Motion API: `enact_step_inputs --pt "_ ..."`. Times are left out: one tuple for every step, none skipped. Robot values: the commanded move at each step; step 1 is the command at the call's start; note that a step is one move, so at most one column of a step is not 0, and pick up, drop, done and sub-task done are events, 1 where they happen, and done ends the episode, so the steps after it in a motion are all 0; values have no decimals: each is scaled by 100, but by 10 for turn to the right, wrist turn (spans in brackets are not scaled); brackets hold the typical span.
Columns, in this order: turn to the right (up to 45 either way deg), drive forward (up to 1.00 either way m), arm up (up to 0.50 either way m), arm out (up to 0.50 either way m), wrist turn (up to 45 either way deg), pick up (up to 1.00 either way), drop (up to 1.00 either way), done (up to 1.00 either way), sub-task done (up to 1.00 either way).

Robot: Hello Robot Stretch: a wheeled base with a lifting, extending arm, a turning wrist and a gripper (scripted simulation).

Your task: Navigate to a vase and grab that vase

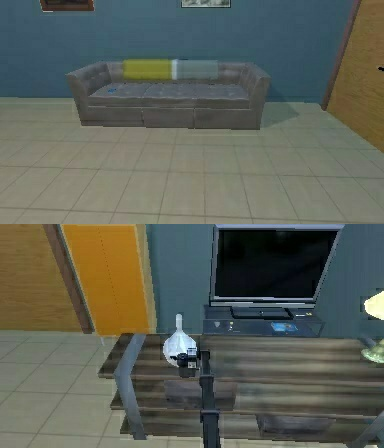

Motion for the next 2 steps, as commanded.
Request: enact_step_inputs --pt "0 0 10 0 0 0 0 0 0" --pt "0 0 0 0 0 0 0 100 0"
